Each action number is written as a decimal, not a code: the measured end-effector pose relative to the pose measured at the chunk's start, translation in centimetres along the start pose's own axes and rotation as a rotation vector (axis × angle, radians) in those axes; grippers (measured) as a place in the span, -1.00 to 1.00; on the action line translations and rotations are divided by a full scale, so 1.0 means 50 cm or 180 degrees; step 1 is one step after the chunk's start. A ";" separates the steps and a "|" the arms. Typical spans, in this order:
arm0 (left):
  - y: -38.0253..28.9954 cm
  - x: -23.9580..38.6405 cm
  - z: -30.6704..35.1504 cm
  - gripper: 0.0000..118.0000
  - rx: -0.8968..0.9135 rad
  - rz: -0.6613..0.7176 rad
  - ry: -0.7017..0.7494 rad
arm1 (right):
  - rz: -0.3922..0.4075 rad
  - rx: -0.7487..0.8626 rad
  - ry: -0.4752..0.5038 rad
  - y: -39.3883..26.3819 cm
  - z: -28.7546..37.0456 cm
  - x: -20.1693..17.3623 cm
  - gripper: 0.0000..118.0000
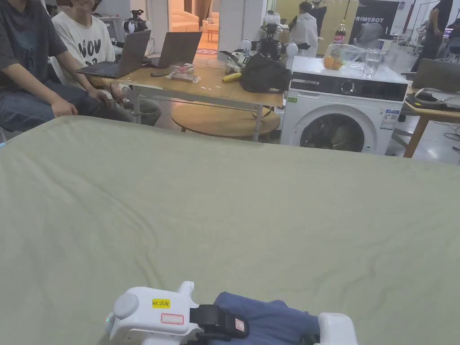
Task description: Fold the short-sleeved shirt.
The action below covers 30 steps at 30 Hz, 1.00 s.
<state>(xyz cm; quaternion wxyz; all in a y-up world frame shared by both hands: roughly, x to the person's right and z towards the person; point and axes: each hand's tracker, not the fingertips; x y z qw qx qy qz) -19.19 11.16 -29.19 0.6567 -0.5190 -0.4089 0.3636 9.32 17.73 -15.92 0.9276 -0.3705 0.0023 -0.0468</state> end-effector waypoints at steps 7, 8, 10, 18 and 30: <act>-0.003 -0.005 0.006 -0.55 0.0086 0.0058 -0.0051 | 0.0045 0.0094 -0.0029 0.002 0.009 -0.003 -1.00; -0.004 -0.004 0.008 -0.55 0.0095 0.0094 -0.0067 | 0.0067 0.0174 -0.0022 0.010 0.018 -0.003 -1.00; -0.006 -0.003 0.013 -0.55 0.0106 0.0113 -0.0088 | 0.0138 0.0454 -0.0127 0.032 0.039 -0.004 -1.00; 0.003 0.041 0.033 -0.55 0.0102 0.0230 -0.0109 | 0.0213 0.1598 -0.0420 0.120 0.095 0.002 -1.00; 0.045 0.086 0.285 -0.55 0.0339 0.0056 0.0340 | 0.0323 0.1935 -0.0284 0.153 0.096 -0.078 -1.00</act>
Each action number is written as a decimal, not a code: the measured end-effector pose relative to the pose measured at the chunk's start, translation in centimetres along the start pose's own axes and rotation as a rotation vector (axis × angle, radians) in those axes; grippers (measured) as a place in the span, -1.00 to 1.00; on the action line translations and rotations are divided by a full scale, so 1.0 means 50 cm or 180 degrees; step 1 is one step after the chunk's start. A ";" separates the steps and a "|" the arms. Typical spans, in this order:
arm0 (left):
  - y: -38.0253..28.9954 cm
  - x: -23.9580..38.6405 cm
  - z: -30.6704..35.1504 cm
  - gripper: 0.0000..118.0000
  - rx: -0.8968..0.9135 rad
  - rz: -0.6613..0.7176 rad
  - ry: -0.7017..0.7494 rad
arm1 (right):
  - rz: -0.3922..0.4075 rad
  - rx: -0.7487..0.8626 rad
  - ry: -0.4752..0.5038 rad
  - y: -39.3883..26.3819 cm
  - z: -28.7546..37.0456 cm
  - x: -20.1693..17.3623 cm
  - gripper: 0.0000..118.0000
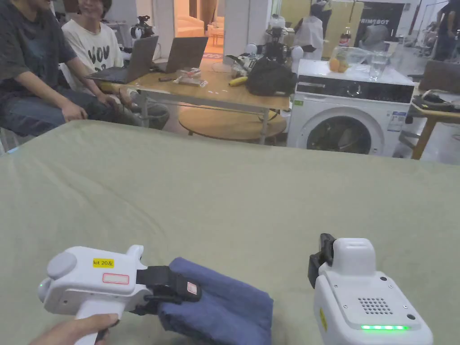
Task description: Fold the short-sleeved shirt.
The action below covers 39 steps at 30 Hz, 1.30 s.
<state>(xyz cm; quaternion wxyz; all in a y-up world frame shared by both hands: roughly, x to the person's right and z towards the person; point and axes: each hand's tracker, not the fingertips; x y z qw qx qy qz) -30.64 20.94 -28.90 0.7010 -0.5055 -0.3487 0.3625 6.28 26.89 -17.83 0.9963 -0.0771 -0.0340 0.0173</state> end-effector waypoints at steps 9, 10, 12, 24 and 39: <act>0.039 -0.046 0.347 -0.55 0.0445 0.0096 0.0691 | -0.0139 -0.0044 0.0432 0.019 -0.054 -0.138 -1.00; 0.046 -0.055 0.380 -0.55 0.0486 0.0139 0.0789 | -0.0163 -0.0050 0.0475 0.021 -0.059 -0.154 -1.00; 0.075 -0.086 0.443 -0.55 0.0505 0.0129 0.0939 | -0.0157 -0.0064 0.0533 0.023 -0.067 -0.186 -1.00; 0.178 -0.245 0.658 -0.55 0.0664 0.0425 0.2024 | 0.0021 -0.0214 0.0815 0.013 -0.098 -0.291 -1.00; 0.152 -0.197 0.635 -0.02 0.0876 0.0154 0.3109 | 0.0088 -0.0287 0.0841 0.006 -0.115 -0.289 -1.00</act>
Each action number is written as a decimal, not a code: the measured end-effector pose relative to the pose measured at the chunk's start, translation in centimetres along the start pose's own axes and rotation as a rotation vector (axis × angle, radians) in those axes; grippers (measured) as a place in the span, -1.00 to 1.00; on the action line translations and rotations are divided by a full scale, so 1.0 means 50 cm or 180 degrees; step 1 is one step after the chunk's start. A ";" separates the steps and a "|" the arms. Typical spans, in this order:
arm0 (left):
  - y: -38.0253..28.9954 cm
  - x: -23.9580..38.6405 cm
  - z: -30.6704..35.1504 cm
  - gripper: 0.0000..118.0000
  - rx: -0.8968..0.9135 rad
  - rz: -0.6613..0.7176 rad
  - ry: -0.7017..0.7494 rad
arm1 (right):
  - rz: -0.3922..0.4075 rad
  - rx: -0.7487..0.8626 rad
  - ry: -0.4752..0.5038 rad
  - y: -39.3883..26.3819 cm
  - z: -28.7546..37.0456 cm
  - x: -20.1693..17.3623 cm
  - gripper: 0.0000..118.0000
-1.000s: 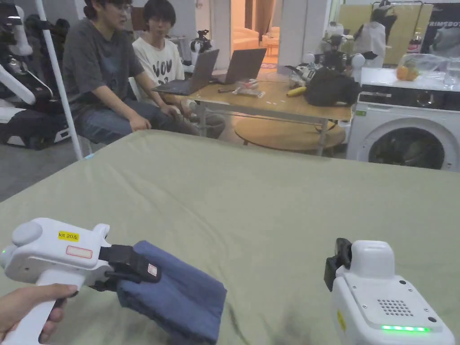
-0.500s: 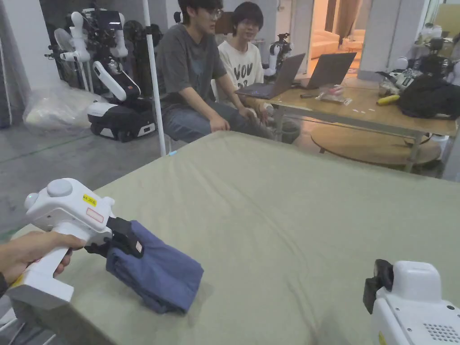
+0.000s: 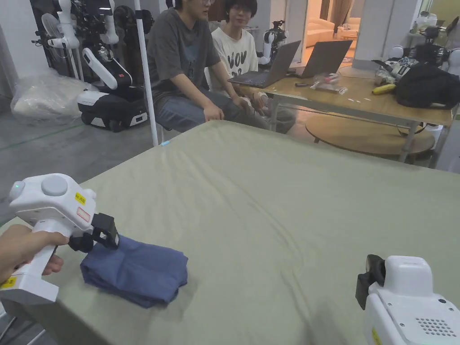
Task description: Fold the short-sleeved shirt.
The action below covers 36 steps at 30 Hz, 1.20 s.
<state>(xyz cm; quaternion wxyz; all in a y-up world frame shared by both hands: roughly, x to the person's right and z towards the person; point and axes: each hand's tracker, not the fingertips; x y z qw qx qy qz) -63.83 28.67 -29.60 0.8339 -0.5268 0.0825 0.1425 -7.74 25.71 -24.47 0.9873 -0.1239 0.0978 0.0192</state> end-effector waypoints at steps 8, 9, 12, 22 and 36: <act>-0.041 0.045 0.037 -0.02 0.0751 -0.0137 -0.0461 | -0.0054 -0.0023 -0.0056 -0.004 0.006 0.020 -1.00; -0.056 0.060 0.031 -0.05 0.0800 -0.0123 -0.0456 | -0.0070 -0.0038 -0.0068 -0.007 0.006 0.024 -1.00; -0.103 0.111 -0.002 -0.53 0.1049 -0.0246 -0.0529 | -0.0107 -0.0078 -0.0128 -0.010 0.011 0.043 -1.00; -0.221 0.280 -0.007 -1.00 0.1992 -0.0464 -0.0593 | -0.0168 0.0003 -0.0339 0.002 0.058 0.116 -1.00; -0.340 0.633 0.002 -1.00 0.2486 -0.0984 -0.1000 | -0.0305 0.0081 -0.0859 -0.018 0.146 0.249 -1.00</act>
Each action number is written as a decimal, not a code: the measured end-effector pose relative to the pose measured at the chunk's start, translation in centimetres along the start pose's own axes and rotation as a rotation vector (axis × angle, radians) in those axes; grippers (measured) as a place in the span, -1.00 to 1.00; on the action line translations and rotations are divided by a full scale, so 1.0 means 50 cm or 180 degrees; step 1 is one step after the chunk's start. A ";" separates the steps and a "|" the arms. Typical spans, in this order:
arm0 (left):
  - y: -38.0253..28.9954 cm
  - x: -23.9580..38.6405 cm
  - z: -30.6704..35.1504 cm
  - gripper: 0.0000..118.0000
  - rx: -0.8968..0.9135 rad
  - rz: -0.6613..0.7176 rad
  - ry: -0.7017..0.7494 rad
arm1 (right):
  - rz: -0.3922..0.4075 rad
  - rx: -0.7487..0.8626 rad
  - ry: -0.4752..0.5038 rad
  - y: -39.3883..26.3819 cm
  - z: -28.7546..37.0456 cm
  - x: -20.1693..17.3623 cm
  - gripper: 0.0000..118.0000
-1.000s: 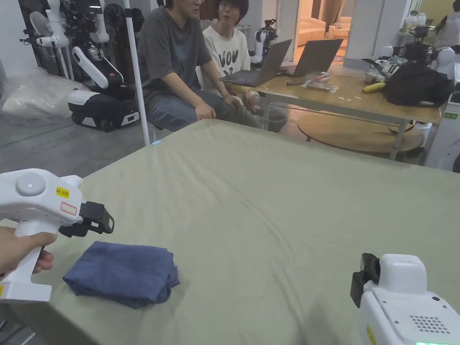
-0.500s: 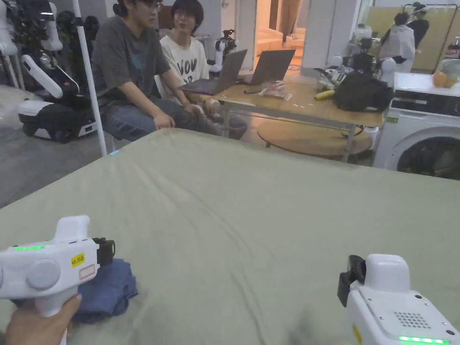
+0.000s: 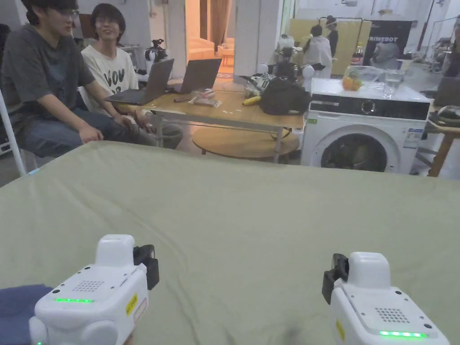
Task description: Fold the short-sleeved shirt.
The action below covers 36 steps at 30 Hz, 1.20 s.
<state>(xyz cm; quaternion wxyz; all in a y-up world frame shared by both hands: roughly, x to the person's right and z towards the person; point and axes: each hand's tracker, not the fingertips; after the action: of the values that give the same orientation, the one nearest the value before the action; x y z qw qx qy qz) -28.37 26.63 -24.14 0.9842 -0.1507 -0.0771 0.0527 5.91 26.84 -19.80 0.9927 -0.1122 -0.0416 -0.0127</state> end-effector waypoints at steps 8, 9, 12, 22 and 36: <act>-0.004 0.141 -0.009 -1.00 0.0300 -0.0195 -0.0106 | -0.0030 0.0076 -0.0220 0.010 0.022 0.061 -1.00; -0.002 0.152 -0.009 -1.00 0.0350 -0.0193 -0.0139 | -0.0036 0.0092 -0.0237 0.012 0.023 0.066 -1.00; -0.004 0.180 -0.009 -1.00 0.0384 -0.0247 -0.0091 | -0.0049 0.0125 -0.0269 0.017 0.023 0.082 -1.00; 0.004 0.183 -0.014 -1.00 0.0607 -0.0231 0.0071 | -0.0109 0.0208 -0.0393 0.007 0.019 0.098 -1.00; -0.002 0.205 -0.008 -0.24 0.0565 -0.0162 0.0054 | -0.0075 0.0250 -0.0326 0.002 0.026 0.087 -0.50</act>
<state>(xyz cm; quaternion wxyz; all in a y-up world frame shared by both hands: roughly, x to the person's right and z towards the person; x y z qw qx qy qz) -18.24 27.74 -23.09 0.9953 -0.0614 -0.0677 0.0329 10.13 27.17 -18.22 0.9927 -0.0732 -0.0942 -0.0170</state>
